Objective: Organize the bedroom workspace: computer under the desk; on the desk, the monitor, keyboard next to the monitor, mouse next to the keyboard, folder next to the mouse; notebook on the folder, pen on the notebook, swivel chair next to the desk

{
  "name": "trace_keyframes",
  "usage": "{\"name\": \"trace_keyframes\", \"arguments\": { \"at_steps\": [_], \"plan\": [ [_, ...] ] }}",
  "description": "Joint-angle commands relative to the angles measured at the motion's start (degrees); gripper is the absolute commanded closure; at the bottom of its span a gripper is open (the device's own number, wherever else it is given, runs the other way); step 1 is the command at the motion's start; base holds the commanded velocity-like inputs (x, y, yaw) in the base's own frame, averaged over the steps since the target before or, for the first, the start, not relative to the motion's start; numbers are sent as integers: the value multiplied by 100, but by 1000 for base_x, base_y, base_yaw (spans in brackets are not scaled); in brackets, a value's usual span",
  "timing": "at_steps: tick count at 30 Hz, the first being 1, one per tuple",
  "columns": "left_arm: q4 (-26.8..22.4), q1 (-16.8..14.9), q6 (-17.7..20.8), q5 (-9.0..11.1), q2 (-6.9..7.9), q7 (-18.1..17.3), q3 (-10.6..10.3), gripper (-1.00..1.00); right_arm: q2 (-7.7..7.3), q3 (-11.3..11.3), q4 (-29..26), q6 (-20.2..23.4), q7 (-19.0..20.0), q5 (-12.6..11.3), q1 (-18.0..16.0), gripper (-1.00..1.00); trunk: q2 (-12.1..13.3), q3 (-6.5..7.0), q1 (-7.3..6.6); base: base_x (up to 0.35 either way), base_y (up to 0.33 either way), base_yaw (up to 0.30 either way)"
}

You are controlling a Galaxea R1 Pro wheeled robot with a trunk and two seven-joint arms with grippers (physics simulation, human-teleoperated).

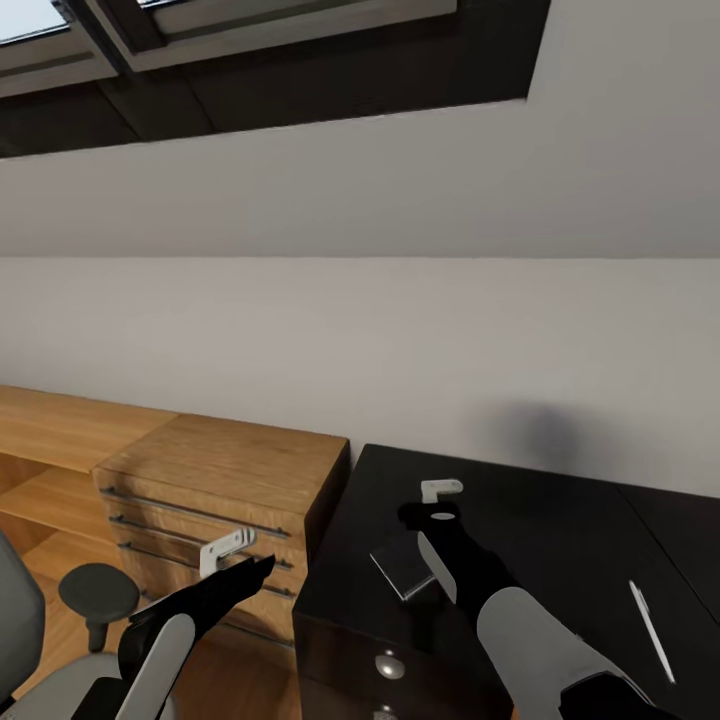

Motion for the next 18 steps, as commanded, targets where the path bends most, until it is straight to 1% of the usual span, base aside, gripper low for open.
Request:
{"name": "trace_keyframes", "arguments": {
  "at_steps": [1, 6, 13, 18],
  "plan": [
    [-7, -5, 4, 59, 5, 60, -10, -100, -5, 42, -11, 26, -53, -60, -5, -100, -46, -25, 23, 0, 0, 0],
    [-6, -5, 4, 58, 5, 60, -10, -100, -9, 40, -14, 24, -53, -60, -5, -100, -246, -124, 132, 0, 0, 0],
    [-6, -5, 4, 58, 5, 60, -10, -100, -14, 40, -14, 27, -53, -59, -5, -100, -527, -300, 286, 0, 0, 0],
    [-6, -5, 4, 58, 6, 60, -10, -100, -14, 40, -14, 30, -53, -58, -5, -100, -527, -342, 286, 0, 0, 0]
  ]
}}
